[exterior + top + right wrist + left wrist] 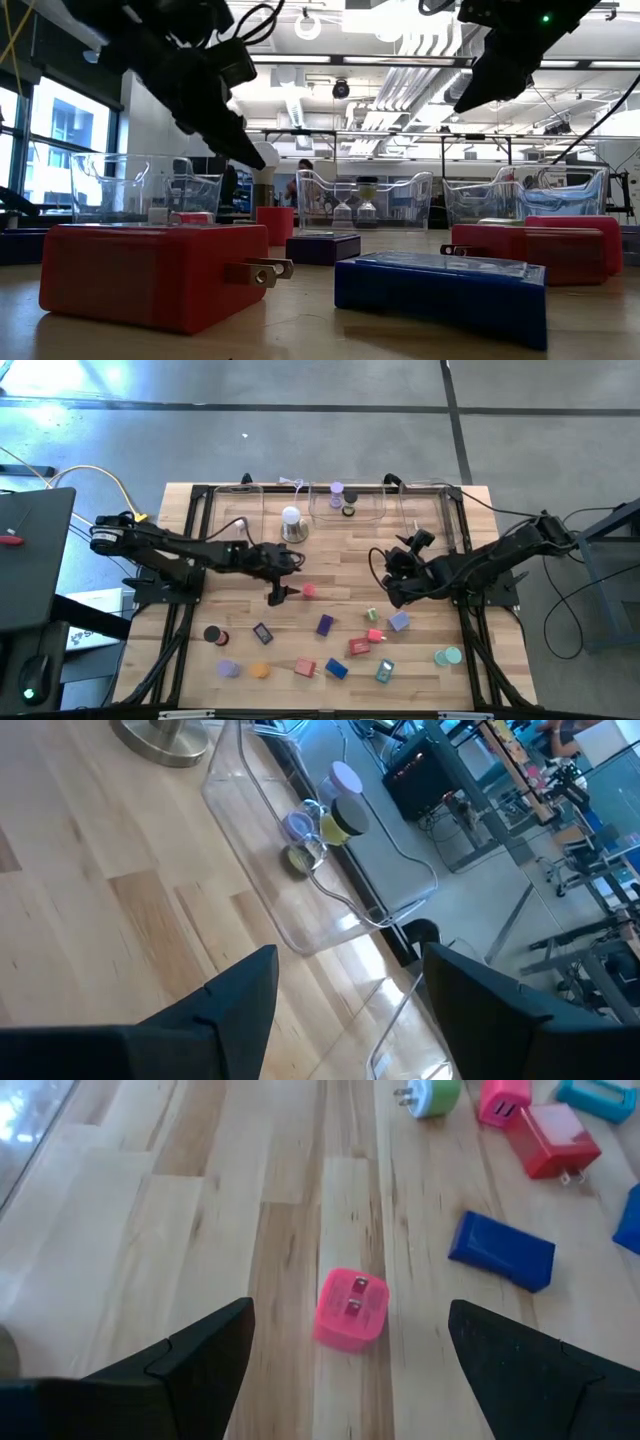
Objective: Pick & Place Office items
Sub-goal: Put the left light pink charger adapter into the left transparent bin
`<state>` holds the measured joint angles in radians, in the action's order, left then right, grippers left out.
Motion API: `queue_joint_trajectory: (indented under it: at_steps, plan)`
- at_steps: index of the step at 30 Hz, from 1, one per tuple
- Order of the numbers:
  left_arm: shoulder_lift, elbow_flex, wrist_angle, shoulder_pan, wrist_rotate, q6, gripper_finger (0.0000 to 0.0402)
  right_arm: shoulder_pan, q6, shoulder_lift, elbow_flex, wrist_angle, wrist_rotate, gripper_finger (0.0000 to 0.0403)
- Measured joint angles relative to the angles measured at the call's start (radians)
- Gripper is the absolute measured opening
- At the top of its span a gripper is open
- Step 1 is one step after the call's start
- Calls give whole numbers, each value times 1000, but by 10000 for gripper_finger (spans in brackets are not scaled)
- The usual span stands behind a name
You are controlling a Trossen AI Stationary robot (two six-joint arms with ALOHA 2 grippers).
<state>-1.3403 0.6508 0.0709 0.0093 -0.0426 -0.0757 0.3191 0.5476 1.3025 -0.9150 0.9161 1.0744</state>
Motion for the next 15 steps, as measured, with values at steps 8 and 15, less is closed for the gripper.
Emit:
queue_joint_trajectory:
  at_steps: [8, 15]
  plan:
    - [1, -58, 114, -3, -5, -46, 326, 0, 9, 0, 0, -9, -4, 238]
    - [-53, -60, 140, -26, -4, 8, 326, 0, 9, 0, 0, -24, -10, 238]
